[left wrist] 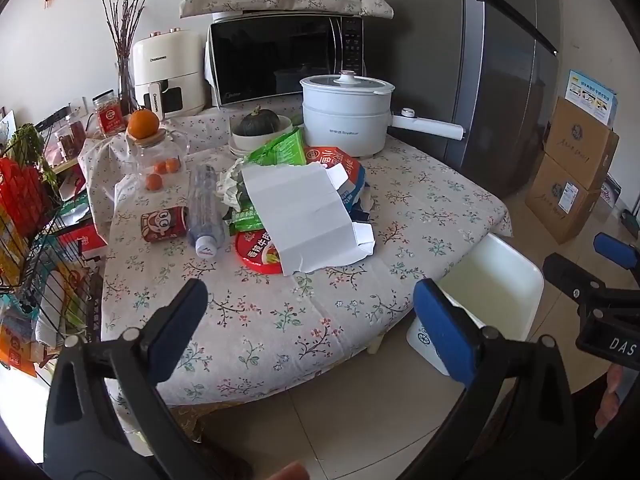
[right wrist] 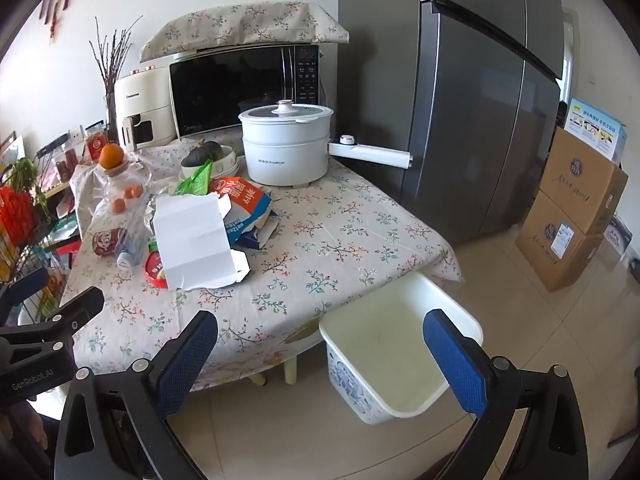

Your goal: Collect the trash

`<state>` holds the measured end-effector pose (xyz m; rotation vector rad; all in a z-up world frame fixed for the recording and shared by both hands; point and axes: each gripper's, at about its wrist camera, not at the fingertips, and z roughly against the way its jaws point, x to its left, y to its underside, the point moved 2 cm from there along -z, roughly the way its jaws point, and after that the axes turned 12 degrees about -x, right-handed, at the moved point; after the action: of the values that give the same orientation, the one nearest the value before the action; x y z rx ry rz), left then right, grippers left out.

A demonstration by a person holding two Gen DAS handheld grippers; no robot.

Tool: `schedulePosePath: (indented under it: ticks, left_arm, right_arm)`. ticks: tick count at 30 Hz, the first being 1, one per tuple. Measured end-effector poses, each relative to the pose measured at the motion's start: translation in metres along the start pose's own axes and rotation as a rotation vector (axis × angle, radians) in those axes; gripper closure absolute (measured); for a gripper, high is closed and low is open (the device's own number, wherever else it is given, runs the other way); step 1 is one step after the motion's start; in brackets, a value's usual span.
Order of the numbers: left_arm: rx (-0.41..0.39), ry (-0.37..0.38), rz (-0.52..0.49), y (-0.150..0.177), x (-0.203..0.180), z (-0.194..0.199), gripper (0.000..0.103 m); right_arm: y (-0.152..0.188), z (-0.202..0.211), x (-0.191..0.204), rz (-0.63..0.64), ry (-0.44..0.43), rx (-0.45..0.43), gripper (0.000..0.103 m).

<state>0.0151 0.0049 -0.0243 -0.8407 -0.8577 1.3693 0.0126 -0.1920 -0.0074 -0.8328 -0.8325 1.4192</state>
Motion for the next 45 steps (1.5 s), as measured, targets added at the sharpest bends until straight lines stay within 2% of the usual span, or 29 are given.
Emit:
schedulePosePath:
  ticks: [45]
  left_arm:
    - [0.005,-0.008,0.008,-0.0023,0.0062,0.0004,0.001]
  right_arm:
    - [-0.0010,-0.0024,-0.0055,-0.016,0.008,0.000,0.000]
